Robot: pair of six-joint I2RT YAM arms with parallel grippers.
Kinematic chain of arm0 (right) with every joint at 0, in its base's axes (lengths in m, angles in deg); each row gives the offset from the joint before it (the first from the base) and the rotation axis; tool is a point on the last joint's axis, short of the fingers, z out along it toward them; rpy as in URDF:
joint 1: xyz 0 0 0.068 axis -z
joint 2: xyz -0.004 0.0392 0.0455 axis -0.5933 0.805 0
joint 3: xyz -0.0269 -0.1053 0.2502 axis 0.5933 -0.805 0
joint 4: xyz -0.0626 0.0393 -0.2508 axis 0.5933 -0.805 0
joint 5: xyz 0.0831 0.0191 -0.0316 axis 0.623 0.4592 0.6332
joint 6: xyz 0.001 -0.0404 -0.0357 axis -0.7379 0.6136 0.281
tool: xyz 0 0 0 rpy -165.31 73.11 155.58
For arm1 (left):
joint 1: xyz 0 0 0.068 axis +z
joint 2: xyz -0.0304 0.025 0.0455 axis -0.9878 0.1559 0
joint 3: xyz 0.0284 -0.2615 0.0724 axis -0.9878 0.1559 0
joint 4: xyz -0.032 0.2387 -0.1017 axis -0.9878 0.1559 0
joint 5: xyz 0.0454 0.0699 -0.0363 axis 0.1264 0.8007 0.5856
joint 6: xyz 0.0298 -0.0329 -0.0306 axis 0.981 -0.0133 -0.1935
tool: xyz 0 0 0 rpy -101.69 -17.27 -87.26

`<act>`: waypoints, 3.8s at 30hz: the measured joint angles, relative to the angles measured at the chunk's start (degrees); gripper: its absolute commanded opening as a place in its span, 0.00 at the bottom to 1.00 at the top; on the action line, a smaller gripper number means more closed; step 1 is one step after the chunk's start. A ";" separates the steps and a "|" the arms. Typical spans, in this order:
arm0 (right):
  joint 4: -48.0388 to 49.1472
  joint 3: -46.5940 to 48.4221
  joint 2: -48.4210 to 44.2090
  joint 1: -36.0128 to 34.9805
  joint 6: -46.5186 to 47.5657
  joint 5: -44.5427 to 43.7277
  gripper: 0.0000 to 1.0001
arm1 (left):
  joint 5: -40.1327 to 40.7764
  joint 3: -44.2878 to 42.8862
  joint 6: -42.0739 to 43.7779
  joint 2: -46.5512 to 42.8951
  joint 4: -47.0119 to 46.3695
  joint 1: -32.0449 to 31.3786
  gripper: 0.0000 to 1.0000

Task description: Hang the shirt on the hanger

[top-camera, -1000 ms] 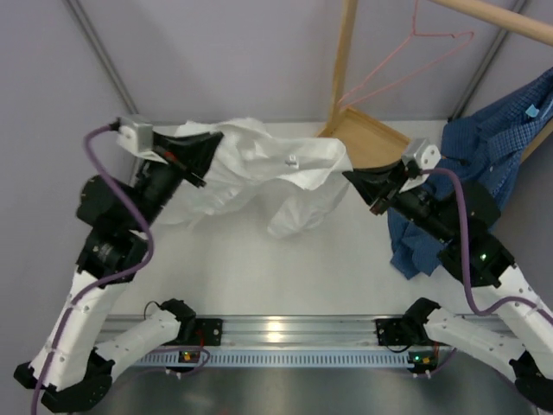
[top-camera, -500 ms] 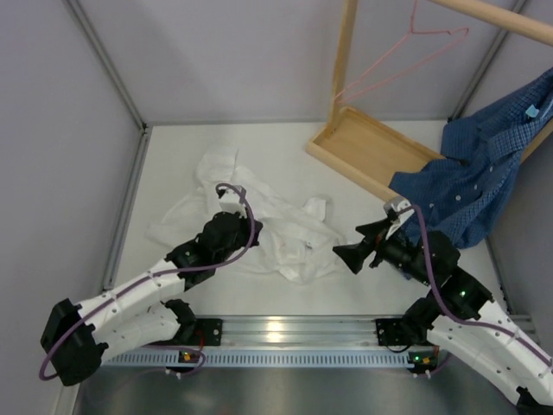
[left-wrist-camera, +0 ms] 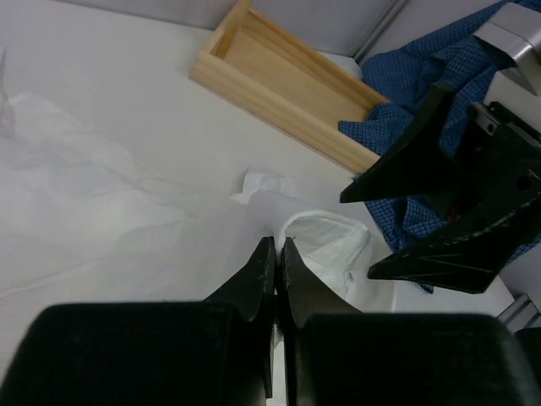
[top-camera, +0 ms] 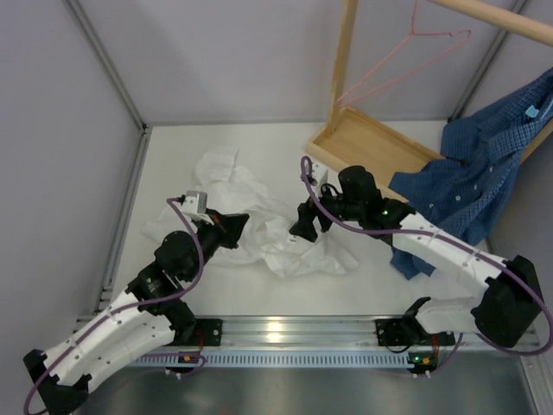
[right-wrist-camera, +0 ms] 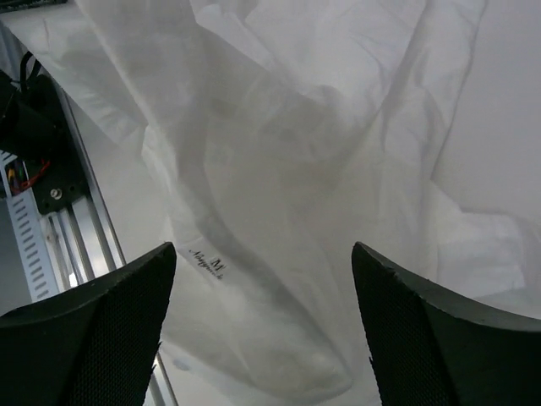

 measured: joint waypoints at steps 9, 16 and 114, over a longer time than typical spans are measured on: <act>0.94 7.82 14.01 0.04 6.01 12.46 0.06 | -0.28 -0.24 2.36 -0.11 3.48 -0.02 0.00; 1.57 5.51 5.88 -0.57 2.21 -1.33 0.00 | 2.82 -7.96 3.28 7.04 9.05 -0.24 0.00; -24.65 54.31 20.52 29.75 -12.52 -45.70 0.22 | 4.81 -9.79 2.60 40.17 3.98 -14.95 0.00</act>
